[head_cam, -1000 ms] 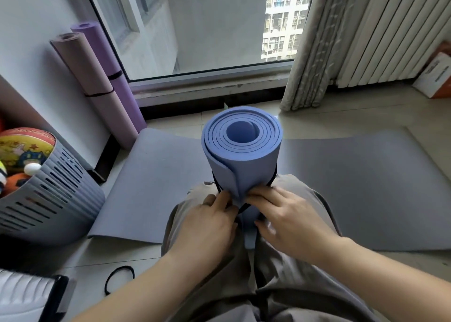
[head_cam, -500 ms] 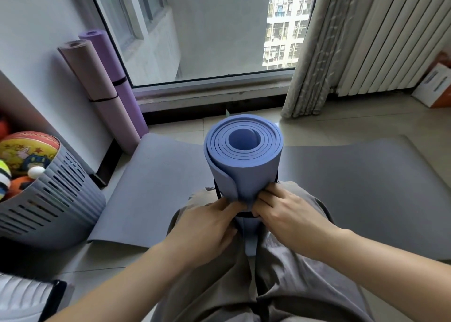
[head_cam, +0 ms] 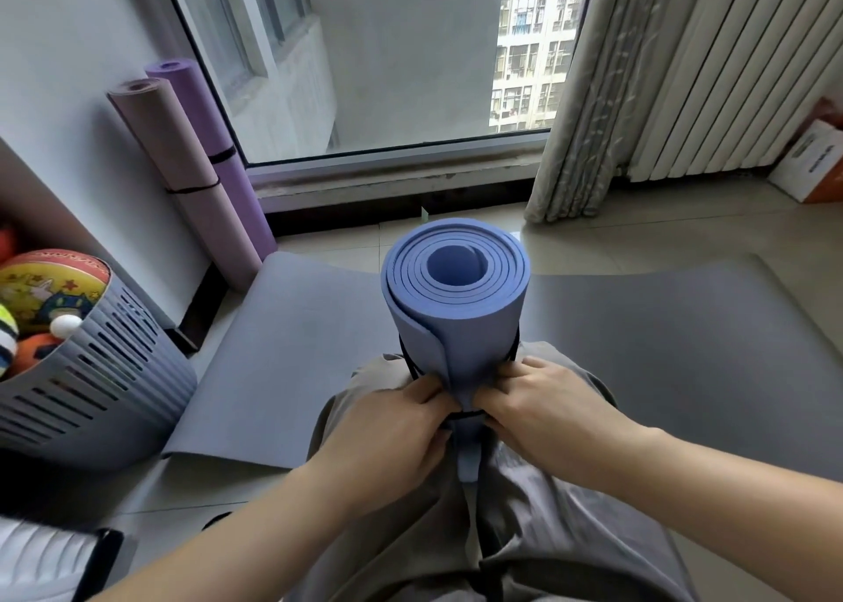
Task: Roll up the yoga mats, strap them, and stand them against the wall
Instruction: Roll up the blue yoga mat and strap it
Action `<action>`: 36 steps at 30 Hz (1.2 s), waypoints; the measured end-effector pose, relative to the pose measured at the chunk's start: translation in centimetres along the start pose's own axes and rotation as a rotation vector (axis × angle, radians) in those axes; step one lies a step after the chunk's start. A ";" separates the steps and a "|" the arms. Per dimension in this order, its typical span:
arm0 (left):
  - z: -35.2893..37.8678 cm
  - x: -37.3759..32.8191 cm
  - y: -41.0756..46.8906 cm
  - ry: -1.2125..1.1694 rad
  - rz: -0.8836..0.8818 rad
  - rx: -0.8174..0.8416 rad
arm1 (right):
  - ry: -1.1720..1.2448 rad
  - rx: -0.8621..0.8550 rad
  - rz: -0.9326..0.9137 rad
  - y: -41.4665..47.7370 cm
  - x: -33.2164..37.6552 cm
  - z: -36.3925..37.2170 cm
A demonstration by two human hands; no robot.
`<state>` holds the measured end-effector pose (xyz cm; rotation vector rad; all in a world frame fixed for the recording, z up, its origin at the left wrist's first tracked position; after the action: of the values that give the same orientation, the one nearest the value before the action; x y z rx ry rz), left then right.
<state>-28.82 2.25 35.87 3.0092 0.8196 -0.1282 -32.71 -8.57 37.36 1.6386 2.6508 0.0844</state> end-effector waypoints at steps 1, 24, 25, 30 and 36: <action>0.1 0.1 0.0 -0.003 -0.002 0.011 | -0.001 0.036 0.006 0.0 -0.1 0.2; -2.7 9.2 4.8 0.421 0.258 0.268 | 0.016 0.171 -0.153 1.7 -9.9 -1.0; -2.6 9.0 5.0 0.421 0.260 0.306 | 0.027 0.185 -0.162 1.9 -10.0 -1.0; -3.6 10.8 7.3 0.395 0.078 0.376 | 0.007 0.251 -0.197 3.2 -10.8 -1.1; -3.8 10.4 7.7 0.472 0.156 0.433 | -0.082 0.220 -0.310 3.3 -9.7 -0.8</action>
<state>-15.72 1.00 38.72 3.5647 0.6358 0.4894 -25.50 -15.77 38.30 1.2207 2.8951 -0.2825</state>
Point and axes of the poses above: each hand's wrist, its own y-axis towards the middle knuckle, its own z-axis out of the palm, x = y × z, the point moved 7 cm from there along y, towards the middle knuckle, and after that the axes turned 8 degrees about x, right-handed, at the moved point
